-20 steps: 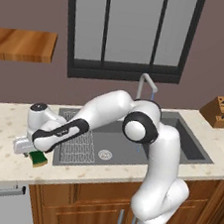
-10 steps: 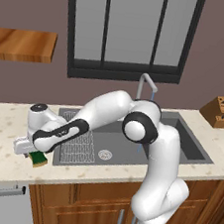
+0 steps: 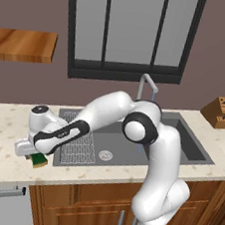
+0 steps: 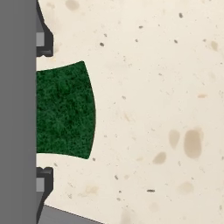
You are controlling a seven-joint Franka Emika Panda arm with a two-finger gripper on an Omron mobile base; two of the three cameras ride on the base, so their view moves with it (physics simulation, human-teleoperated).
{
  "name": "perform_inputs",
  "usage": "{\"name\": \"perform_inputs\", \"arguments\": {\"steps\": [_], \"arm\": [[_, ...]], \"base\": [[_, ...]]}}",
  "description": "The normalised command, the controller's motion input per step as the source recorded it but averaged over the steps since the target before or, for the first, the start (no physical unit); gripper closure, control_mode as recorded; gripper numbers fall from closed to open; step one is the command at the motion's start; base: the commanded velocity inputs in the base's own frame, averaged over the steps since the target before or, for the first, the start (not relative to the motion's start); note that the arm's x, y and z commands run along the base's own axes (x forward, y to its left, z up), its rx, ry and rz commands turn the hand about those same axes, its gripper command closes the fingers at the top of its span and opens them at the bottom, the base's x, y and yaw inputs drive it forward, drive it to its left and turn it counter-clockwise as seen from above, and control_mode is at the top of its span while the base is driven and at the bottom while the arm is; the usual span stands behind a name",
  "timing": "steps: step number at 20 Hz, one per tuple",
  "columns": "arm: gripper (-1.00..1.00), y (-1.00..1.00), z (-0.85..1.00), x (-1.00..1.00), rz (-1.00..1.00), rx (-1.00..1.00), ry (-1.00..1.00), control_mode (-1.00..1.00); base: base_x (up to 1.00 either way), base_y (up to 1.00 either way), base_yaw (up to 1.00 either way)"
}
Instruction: Soak the sponge with water for a few seconds and then drop it inside the sink.
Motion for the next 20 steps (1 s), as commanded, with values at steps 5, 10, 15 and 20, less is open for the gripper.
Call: {"name": "perform_inputs", "arguments": {"steps": [5, 10, 15, 20], "arm": [[-1.0, 0.0, -0.26, 0.0, 0.0, 0.0, 0.0, -1.0], [-1.0, 0.0, -0.26, 0.0, 0.0, 0.0, 0.0, -1.0], [-1.0, 0.0, -0.07, 0.0, 0.0, 0.0, 0.0, -1.0], [-1.0, 0.0, 0.0, 0.0, 0.0, 0.0, 0.0, -1.0]], "base": [[0.0, 0.0, 0.0], [0.0, 0.0, 0.0], [0.0, 0.0, 0.0], [0.0, 0.0, 0.0]]}}
